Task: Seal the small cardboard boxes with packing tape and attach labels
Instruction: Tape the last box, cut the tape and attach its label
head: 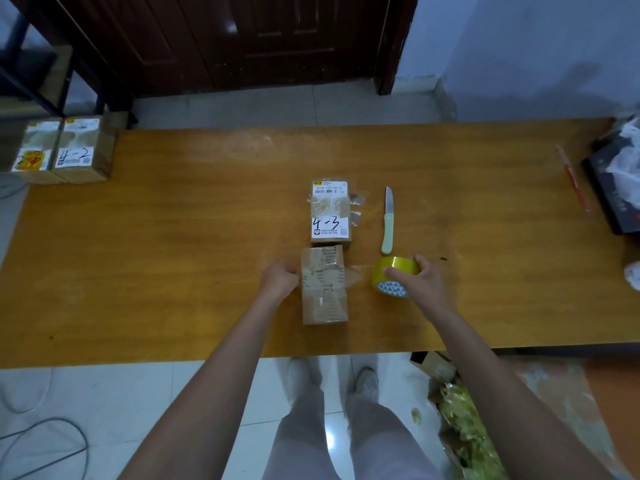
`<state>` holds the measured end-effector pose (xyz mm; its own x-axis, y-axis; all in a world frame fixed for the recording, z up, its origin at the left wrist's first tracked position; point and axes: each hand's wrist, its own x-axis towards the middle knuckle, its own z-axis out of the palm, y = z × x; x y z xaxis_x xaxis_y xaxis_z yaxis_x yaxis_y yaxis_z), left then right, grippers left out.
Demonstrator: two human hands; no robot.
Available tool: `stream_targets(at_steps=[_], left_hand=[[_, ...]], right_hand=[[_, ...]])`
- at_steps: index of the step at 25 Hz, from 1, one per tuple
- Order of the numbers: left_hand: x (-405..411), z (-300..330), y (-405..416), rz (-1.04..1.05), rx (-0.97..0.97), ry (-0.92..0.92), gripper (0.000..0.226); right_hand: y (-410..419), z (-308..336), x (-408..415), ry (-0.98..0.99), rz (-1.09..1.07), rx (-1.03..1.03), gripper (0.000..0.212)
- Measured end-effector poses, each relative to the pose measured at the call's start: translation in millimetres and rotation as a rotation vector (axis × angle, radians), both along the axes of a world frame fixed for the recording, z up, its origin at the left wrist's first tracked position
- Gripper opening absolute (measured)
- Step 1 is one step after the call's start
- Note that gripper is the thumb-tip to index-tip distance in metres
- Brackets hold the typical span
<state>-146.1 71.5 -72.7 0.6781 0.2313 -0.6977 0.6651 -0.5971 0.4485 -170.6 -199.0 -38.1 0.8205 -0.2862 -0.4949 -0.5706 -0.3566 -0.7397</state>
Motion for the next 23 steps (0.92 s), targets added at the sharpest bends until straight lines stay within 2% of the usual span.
stream_targets(at_steps=[2,6,7,8,11,13,19,21,23], left_hand=[[-6,4,-5,0.014,0.089,-0.128,0.017],[-25,24,-22,0.225,0.170,-0.443,0.006],[-33,29,-33,0.207,0.163,-0.462,0.011],[-43,33,-47,0.152,0.152,-0.439,0.024],[-68,36,-85,-0.031,0.188,-0.286,0.090],[-71,33,-95,-0.058,0.260,-0.280,0.111],[-64,33,-99,-0.042,0.362,-0.385,0.101],[-71,34,-102,0.000,0.361,-0.439,0.105],[-77,33,-101,0.025,0.344,-0.441,0.112]], right_hand=[[3,2,1,-0.005,0.024,-0.039,0.076],[4,3,-1,-0.045,0.025,-0.064,0.074],[3,3,-2,-0.042,0.020,-0.056,0.076],[2,3,-2,-0.033,0.016,-0.045,0.078],[-2,6,-5,-0.031,0.019,-0.044,0.081],[-5,9,-6,-0.040,0.010,-0.034,0.081],[-17,21,-7,-0.057,0.011,0.027,0.067],[-24,28,-7,-0.073,0.015,0.013,0.071],[-29,30,-8,-0.075,0.060,0.003,0.060]])
